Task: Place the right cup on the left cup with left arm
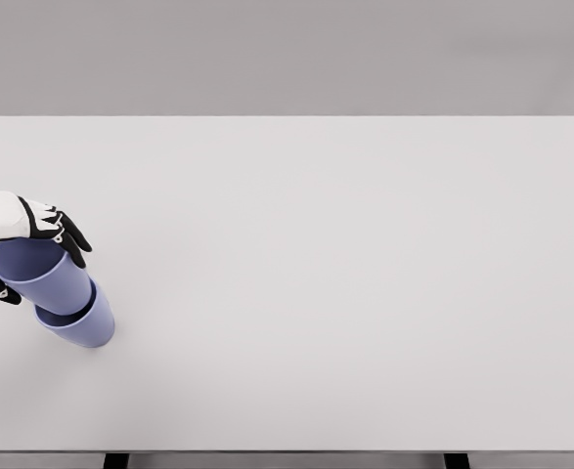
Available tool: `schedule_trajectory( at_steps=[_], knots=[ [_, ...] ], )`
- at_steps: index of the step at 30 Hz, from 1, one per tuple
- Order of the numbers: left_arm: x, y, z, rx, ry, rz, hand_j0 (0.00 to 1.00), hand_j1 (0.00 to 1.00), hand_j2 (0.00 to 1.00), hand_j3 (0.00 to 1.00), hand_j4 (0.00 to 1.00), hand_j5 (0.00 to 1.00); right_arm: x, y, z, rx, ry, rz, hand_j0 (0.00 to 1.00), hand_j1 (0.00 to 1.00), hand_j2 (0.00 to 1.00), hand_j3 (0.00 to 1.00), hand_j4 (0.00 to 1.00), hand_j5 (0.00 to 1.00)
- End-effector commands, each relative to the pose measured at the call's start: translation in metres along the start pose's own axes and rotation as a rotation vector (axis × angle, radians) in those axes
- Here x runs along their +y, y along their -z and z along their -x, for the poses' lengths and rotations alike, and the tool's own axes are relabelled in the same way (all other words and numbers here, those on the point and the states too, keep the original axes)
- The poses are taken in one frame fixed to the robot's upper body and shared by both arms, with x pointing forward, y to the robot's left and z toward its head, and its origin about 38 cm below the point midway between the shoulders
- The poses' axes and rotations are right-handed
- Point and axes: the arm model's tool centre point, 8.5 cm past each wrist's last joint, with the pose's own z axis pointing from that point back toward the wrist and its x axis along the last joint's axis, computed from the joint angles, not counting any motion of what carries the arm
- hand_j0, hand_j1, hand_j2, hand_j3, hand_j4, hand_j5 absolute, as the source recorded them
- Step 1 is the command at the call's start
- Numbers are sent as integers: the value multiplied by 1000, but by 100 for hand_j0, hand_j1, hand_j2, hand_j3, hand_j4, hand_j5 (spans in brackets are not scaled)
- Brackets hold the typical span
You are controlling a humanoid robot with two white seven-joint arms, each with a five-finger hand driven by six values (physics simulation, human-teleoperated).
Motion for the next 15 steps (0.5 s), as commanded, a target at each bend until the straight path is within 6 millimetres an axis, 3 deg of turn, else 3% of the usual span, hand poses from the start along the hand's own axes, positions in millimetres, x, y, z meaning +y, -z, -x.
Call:
schedule_trajectory(
  at_steps=[1, 13, 15],
  knots=[
    [1, -1, 1, 3, -5, -6, 66, 66, 66, 66, 66, 66, 0, 0, 0, -1, 1, 0, 100, 100, 100, 100, 100, 100],
    [-1, 3, 4, 0, -13, -7, 66, 66, 66, 66, 66, 66, 0, 0, 0, 0, -1, 0, 100, 100, 100, 100, 100, 100],
    [0, 2, 3, -1, -12, -8, 69, 69, 69, 69, 69, 69, 0, 0, 0, 0, -1, -1, 100, 100, 100, 100, 100, 100]
  ],
)
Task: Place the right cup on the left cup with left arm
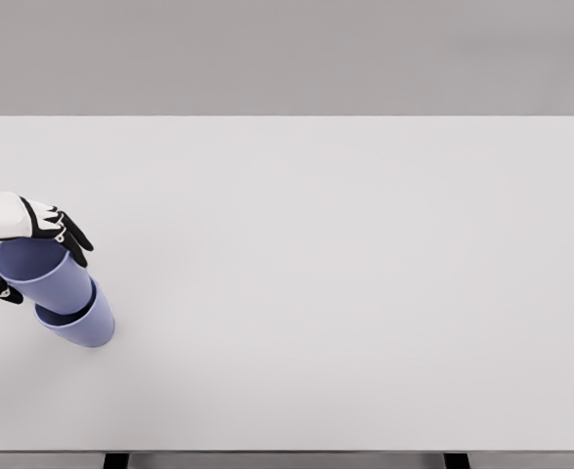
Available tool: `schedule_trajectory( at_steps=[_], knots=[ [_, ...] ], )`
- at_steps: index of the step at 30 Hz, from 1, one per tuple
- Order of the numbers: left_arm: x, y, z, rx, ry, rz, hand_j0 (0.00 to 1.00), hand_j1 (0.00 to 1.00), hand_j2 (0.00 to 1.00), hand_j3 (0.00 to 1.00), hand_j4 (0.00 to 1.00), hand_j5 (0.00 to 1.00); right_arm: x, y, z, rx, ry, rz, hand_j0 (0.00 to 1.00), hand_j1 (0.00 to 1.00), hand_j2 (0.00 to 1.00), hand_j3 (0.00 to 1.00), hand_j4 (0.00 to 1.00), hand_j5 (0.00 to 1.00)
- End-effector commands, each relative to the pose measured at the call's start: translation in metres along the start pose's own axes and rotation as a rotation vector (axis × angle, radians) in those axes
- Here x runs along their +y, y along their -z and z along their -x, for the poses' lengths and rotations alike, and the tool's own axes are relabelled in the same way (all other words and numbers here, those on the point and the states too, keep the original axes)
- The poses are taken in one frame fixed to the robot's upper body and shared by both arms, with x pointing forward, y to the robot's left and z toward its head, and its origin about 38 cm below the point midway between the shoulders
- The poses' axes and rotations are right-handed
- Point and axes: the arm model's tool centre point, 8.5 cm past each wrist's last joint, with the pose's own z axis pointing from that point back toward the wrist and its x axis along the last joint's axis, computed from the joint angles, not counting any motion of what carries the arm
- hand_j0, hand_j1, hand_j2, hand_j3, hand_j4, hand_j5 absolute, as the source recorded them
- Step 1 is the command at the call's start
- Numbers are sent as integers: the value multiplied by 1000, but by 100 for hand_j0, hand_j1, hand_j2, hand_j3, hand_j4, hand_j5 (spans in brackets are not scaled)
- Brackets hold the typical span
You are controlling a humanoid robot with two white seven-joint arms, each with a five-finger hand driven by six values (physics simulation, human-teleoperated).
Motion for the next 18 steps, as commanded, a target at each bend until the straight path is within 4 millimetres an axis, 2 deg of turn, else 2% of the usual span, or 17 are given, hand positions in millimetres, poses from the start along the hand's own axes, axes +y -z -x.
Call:
schedule_trajectory(
  at_steps=[1, 3, 4, 13, 15, 16, 18],
  knots=[
    [1, 0, -1, -3, -5, -5, 83, 83, 83, 83, 83, 83, 0, 0, 0, 0, -1, -1, 100, 100, 100, 100, 100, 100],
    [1, 0, 0, -1, -4, -5, 97, 97, 97, 97, 97, 97, 0, 0, 0, 1, -2, -1, 100, 100, 100, 100, 100, 100],
    [1, 0, 0, -1, -4, -5, 100, 100, 100, 100, 100, 100, 0, 0, 0, -1, 1, 0, 100, 100, 100, 100, 100, 100],
    [3, -4, -1, 5, -6, -10, 100, 100, 100, 100, 100, 100, 0, 0, 0, 1, -2, -1, 100, 100, 100, 100, 100, 100],
    [15, -14, -5, 13, 10, -42, 100, 100, 100, 100, 100, 100, 0, 0, 0, 1, -2, -1, 100, 100, 100, 100, 100, 100],
    [21, -27, -9, 30, 6, -60, 100, 100, 100, 100, 100, 100, 0, 0, 0, 1, -2, -1, 100, 100, 100, 100, 100, 100],
    [32, -32, -15, 19, 14, -94, 100, 100, 100, 100, 100, 100, 0, 0, 0, 0, -1, -1, 100, 100, 100, 100, 100, 100]
  ],
)
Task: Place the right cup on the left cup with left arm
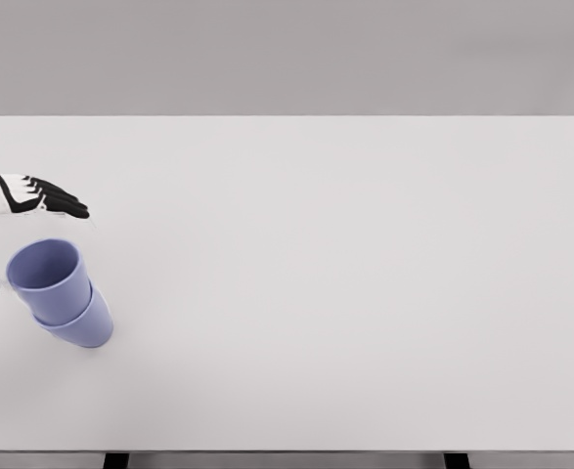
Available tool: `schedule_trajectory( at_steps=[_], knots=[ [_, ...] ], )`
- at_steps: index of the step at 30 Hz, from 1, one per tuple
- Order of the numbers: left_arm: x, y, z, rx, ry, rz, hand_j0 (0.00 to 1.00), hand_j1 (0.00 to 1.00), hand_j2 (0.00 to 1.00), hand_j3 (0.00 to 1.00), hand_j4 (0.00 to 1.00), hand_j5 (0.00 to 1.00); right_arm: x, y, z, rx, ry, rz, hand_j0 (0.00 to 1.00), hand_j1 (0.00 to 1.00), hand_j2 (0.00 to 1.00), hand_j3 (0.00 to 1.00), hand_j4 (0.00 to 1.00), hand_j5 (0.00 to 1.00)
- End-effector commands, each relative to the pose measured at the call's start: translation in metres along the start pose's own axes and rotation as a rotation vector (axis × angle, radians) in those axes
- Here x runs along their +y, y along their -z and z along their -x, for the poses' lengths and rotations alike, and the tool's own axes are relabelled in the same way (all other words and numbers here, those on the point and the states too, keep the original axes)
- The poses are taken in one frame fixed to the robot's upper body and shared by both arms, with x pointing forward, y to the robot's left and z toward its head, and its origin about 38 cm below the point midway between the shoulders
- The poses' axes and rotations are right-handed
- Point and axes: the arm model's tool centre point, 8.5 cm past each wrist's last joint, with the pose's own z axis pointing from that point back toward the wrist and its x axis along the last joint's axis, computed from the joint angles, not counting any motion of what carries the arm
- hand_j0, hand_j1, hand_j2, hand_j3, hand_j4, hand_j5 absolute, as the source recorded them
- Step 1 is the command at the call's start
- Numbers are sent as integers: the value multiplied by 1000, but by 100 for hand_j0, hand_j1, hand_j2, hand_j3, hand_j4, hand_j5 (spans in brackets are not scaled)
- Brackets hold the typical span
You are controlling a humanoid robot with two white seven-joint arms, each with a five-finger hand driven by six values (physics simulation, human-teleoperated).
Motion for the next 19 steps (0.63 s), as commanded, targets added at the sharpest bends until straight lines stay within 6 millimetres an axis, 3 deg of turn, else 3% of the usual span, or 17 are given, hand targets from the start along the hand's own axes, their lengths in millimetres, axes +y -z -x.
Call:
schedule_trajectory(
  at_steps=[1, 3, 6, 8, 10, 13, 15, 19],
  knots=[
    [16, -13, -7, 4, 3, -47, 100, 100, 100, 100, 100, 100, 0, 0, 0, 1, -2, -1, 100, 100, 100, 100, 100, 100],
    [24, -30, -10, 39, 7, -63, 100, 100, 100, 100, 100, 100, 0, 0, 0, 0, 0, -1, 100, 100, 100, 100, 100, 100],
    [43, -18, -19, -24, 56, -120, 100, 100, 100, 100, 100, 100, 0, 0, 0, 1, -2, -1, 100, 100, 100, 100, 100, 100],
    [68, 6, -34, -134, 116, -183, 100, 100, 100, 100, 100, 100, 0, 0, 0, 0, 0, -1, 100, 100, 100, 100, 100, 100],
    [72, 49, -44, -275, 116, -208, 100, 100, 100, 100, 100, 100, 0, 0, 0, -1, 1, 0, 100, 100, 100, 100, 100, 100],
    [75, 84, -56, -388, 117, -220, 100, 100, 100, 100, 100, 100, 0, 0, 0, 1, -2, -1, 100, 100, 100, 100, 100, 100],
    [83, 103, -69, -459, 135, -230, 100, 100, 100, 100, 100, 100, 0, 0, 0, 0, 0, -1, 100, 100, 100, 100, 100, 100],
    [72, 131, -76, -529, 100, -195, 100, 100, 100, 100, 100, 100, 0, 0, 0, 1, -2, -1, 100, 100, 100, 100, 100, 100]
  ],
)
